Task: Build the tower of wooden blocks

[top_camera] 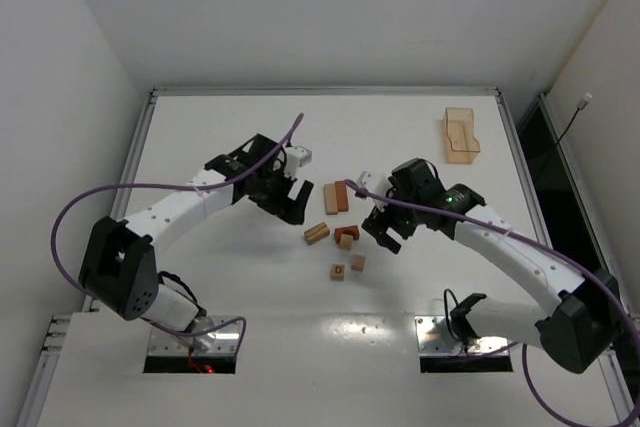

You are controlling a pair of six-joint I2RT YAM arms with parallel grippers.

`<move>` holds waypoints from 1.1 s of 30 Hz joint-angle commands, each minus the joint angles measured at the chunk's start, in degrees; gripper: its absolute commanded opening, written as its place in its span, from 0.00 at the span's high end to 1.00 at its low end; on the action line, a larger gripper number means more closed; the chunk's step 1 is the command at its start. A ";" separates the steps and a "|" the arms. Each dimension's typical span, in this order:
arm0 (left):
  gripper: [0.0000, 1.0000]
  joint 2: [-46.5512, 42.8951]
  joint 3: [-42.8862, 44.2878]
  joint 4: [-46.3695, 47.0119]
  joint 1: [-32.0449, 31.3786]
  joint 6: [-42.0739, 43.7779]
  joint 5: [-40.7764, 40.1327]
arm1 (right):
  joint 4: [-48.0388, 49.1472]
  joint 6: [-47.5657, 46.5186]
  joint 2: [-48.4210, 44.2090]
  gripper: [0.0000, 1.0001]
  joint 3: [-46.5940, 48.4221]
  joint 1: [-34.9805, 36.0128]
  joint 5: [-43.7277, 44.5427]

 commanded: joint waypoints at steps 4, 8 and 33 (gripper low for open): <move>0.15 -0.54 0.94 0.54 -4.32 2.81 -1.63 | 2.13 -1.11 -3.91 0.22 -1.02 -0.08 0.17; 0.15 0.60 1.55 1.15 -4.32 1.58 -2.76 | 1.00 -1.11 -4.62 0.33 -1.02 -0.08 -3.60; 0.01 -3.87 0.94 2.73 8.77 -4.04 -13.58 | 2.75 -2.69 15.41 0.37 3.19 17.59 -1.77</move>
